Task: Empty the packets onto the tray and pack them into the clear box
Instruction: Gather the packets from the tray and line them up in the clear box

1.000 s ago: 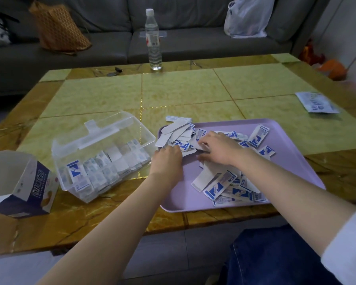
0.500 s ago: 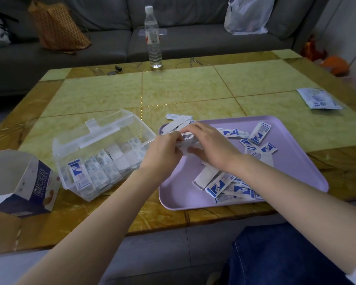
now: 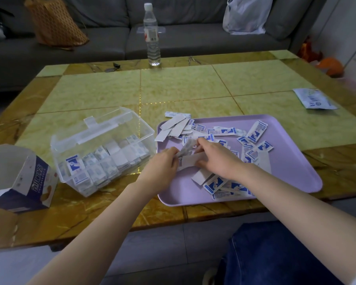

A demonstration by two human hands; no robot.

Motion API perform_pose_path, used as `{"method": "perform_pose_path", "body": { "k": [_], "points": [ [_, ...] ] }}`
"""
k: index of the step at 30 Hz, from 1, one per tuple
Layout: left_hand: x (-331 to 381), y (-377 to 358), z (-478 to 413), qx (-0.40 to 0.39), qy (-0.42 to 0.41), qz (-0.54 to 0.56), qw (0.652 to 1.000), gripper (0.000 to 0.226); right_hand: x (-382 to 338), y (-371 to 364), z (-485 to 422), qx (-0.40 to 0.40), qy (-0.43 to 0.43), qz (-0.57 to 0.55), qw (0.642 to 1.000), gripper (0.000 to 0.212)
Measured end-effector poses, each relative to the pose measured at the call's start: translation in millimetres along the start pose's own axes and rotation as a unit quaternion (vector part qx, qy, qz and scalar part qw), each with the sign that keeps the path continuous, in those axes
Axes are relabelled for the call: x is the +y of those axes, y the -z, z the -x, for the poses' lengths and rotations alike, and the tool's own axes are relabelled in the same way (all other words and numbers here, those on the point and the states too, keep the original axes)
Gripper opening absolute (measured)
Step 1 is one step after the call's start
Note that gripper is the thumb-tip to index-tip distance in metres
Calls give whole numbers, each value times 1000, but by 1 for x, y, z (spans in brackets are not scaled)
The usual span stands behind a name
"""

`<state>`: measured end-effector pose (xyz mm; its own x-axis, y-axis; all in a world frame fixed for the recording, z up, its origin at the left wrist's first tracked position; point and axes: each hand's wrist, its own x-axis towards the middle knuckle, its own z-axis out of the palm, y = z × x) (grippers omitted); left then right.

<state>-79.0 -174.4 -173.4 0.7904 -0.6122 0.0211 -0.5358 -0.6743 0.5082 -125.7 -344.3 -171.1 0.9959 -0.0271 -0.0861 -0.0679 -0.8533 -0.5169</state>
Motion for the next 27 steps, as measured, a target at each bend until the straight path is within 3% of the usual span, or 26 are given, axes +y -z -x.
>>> {"method": "perform_pose_path", "body": {
  "k": [3,6,13,17,23,27],
  "points": [
    [0,1,1,-15,0,-35,999,13,-1,-7,1,-5,-1,-33,999,64],
    [0,3,1,-41,7,-64,997,10,-3,-9,4,7,14,-47,999,70],
    [1,10,-2,11,27,-27,999,1,-4,-8,8,111,19,-29,993,43],
    [2,20,-7,46,44,-21,998,11,1,-3,6,124,-9,8,992,27],
    [8,30,-5,117,32,0,993,15,-10,0,8,66,-12,-65,996,64],
    [14,30,-2,122,10,23,992,15,-23,-1,5,136,-4,-137,981,74]
  ]
}}
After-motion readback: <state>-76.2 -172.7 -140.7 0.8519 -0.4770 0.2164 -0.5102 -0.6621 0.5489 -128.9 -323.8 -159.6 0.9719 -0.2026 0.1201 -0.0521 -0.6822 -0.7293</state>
